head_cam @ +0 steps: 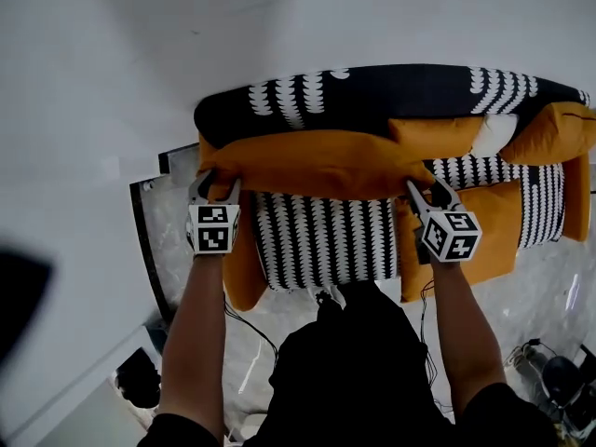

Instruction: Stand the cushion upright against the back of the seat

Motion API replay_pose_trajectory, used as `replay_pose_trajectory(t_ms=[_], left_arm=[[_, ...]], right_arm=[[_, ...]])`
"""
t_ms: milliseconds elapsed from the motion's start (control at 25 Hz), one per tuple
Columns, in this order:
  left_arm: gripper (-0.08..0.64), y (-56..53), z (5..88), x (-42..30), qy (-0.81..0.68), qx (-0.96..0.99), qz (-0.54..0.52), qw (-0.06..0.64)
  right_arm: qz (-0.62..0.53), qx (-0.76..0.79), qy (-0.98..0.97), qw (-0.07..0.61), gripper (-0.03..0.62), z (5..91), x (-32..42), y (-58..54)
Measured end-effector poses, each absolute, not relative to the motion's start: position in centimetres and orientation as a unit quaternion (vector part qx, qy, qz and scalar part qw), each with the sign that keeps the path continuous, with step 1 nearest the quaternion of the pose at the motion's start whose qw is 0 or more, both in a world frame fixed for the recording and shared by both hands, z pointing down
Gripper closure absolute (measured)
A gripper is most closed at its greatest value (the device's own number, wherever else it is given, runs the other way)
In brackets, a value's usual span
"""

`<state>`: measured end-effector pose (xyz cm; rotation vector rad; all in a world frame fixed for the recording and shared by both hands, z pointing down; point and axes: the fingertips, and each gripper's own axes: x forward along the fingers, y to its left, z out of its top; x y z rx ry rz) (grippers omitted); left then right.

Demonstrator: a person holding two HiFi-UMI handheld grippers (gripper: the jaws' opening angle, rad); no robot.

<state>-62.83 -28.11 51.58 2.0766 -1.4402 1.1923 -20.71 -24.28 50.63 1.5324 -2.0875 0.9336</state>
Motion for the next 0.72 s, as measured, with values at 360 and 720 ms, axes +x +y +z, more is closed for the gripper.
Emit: replay_pose_trajectory(t_ms=[360,720], left_arm=[[0.296,-27.1,50.2,-69.8,-0.634,0.676,0.272,0.259],[0.476,-29.9,52.1,-68.8,-0.563,0.715,0.168,0.380]], right_arm=[[0.346,0.546,-0.735,0.207,0.460,51.2,-20.8,-24.7],[0.348,0.527,-0.755,0.180,0.502,50.8,-20.6,-27.6]])
